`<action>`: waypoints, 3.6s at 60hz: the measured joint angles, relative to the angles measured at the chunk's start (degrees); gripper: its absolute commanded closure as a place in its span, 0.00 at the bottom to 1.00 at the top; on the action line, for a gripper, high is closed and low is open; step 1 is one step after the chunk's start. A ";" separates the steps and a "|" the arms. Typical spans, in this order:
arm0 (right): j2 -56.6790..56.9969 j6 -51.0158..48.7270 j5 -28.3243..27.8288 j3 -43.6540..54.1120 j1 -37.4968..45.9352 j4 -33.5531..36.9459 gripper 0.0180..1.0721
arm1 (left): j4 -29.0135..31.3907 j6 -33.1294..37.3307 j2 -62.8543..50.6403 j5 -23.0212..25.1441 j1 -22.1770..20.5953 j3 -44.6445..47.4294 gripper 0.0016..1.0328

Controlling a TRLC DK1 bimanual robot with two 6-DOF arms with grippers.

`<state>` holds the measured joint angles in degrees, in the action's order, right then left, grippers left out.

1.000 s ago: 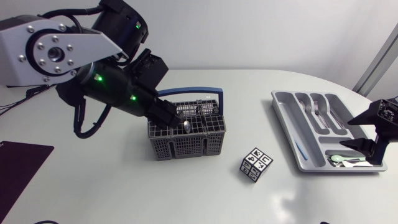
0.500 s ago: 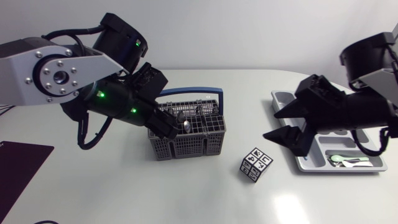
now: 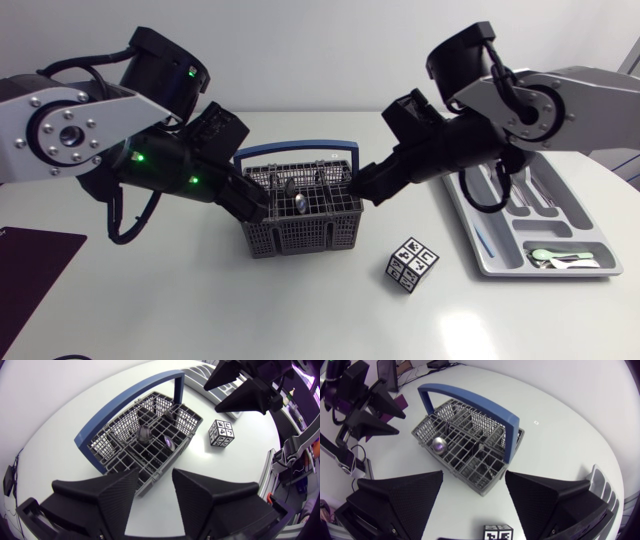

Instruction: Transfer all utensils from the basket to the drawer tray.

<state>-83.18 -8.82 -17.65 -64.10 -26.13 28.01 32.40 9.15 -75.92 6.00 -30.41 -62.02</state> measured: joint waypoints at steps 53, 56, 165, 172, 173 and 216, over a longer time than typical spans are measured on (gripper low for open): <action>-15.26 16.17 10.78 -6.14 -7.91 -9.01 0.65 | -4.46 2.73 1.68 3.19 4.85 6.54 0.53; -15.47 16.33 11.74 -6.32 -7.96 -9.22 0.69 | -4.46 2.73 1.70 3.19 4.85 6.78 0.53; 0.87 17.75 -1.66 -3.28 -5.99 -12.98 0.91 | -7.89 2.91 2.16 4.07 4.85 9.70 0.53; 3.63 18.32 -4.44 -3.28 -2.91 -10.84 0.91 | -7.87 2.91 2.16 4.07 4.83 9.70 0.53; 4.15 18.34 -4.81 -3.28 -2.34 -10.14 0.91 | -7.87 2.91 2.16 4.07 4.79 9.70 0.53; 15.23 -8.76 -2.89 8.13 41.42 9.97 0.90 | -6.36 2.89 2.16 4.07 3.15 8.33 0.53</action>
<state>-67.94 -17.58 -20.53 -55.96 15.29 37.98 26.04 12.03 -73.76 10.07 -27.27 -53.69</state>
